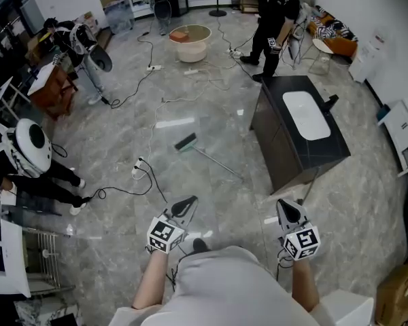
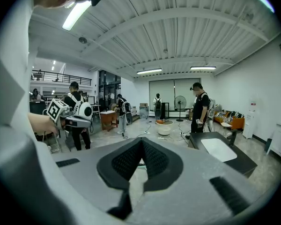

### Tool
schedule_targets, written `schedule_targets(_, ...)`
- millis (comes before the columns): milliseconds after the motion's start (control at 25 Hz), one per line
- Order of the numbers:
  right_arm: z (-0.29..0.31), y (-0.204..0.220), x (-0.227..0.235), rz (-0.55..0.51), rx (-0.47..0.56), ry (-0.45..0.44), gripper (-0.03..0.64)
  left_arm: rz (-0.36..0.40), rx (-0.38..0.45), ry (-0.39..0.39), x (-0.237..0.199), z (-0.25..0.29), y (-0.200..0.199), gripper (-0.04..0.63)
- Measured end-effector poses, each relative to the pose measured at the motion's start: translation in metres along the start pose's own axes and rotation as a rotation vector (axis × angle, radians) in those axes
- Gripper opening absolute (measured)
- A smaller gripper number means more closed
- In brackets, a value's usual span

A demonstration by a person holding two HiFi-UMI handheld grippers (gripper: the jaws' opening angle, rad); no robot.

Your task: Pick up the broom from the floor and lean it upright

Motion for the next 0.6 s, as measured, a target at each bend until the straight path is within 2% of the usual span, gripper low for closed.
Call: schedule_targets(600,0.059,-0.002,-0.060,-0.014,-0.034,-0.018,0.000,0.007,0.000,0.027,-0.063,-0.031,-0.008,0.012)
Point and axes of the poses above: the fingertips, and each gripper's own axes: z forward along the fingers, x to its right, y out of its underside, the point moved 8 cm from there along -z, backward along the fingers, and after that the axes turned 12 degrees about x, right-handed, at the moved point
